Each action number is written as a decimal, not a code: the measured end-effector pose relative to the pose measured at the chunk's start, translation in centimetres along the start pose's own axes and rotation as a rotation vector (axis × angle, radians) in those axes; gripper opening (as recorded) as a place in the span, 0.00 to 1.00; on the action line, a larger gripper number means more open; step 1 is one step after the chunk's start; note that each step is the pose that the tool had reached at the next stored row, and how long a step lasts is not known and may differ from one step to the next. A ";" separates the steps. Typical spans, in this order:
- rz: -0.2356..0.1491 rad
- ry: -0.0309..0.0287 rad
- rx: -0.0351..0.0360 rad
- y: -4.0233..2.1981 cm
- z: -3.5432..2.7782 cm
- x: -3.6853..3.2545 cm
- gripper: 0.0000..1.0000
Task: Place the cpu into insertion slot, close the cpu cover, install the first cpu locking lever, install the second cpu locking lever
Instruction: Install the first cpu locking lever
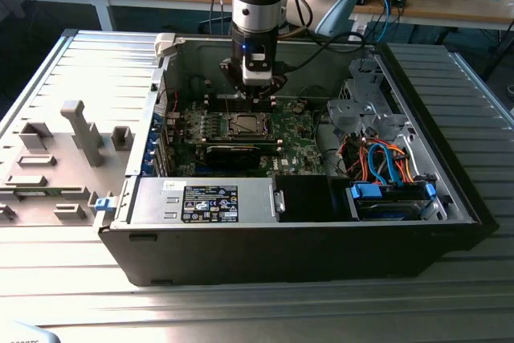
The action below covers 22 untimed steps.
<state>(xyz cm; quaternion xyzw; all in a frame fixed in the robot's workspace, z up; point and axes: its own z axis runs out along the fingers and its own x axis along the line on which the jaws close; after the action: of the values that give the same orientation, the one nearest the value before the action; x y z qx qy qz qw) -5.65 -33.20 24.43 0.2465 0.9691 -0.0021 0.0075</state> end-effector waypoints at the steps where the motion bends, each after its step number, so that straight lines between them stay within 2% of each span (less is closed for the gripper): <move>1: -0.003 0.0000 0.0000 0.00 0.00 0.00 0.11; 16: -0.065 0.0001 -0.0011 0.00 0.00 0.00 0.11; 22: -0.069 0.0000 -0.0010 -0.01 0.00 0.01 0.11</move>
<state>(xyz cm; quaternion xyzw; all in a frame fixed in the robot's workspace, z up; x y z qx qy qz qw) -5.67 -33.20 24.42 0.2131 0.9770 -0.0018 0.0075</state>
